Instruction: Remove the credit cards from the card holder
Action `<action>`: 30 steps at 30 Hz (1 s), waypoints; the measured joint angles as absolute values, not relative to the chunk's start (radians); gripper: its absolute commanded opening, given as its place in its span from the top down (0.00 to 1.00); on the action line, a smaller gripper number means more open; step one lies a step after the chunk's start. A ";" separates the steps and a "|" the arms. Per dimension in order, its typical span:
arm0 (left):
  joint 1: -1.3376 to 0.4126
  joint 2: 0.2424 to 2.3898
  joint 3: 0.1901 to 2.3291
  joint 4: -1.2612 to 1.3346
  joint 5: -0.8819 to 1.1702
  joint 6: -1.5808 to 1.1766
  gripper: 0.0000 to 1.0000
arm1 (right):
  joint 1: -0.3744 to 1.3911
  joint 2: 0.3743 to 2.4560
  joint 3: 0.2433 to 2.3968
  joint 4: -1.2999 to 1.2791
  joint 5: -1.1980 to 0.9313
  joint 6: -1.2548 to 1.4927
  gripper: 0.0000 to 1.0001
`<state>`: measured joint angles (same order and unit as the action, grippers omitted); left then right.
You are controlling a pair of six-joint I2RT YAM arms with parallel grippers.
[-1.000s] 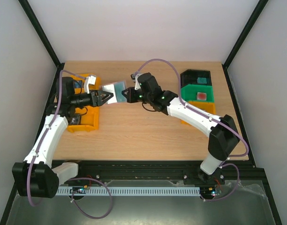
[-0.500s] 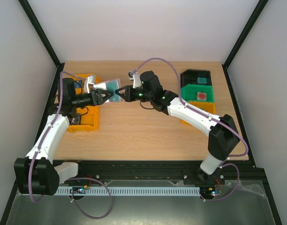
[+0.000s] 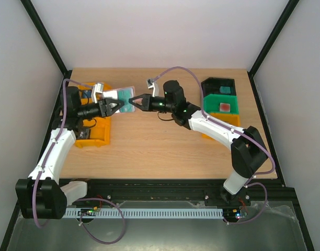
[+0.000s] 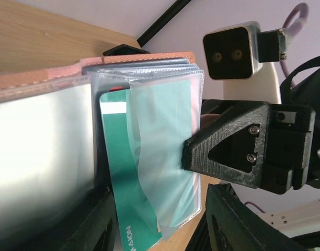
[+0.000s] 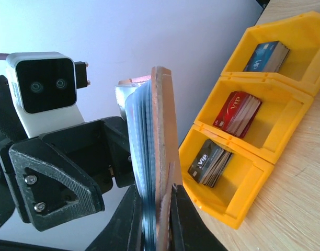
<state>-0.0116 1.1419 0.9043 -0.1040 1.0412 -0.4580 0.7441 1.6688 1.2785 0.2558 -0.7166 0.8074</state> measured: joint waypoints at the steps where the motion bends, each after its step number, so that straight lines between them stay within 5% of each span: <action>1: -0.012 1.142 0.904 -0.100 1.044 -0.459 0.55 | 0.742 1.669 1.273 0.271 -0.722 0.821 0.98; 14: 0.014 1.142 0.936 -0.023 1.100 -0.541 0.97 | 0.717 1.670 1.264 0.432 -0.798 0.902 0.98; 20: 0.021 1.142 0.978 -0.052 1.122 -0.511 0.98 | 0.709 1.674 1.264 0.488 -0.819 0.914 0.98; 30: 0.035 1.140 1.033 -0.214 1.154 -0.362 0.98 | 0.700 1.673 1.229 0.530 -0.869 0.905 0.85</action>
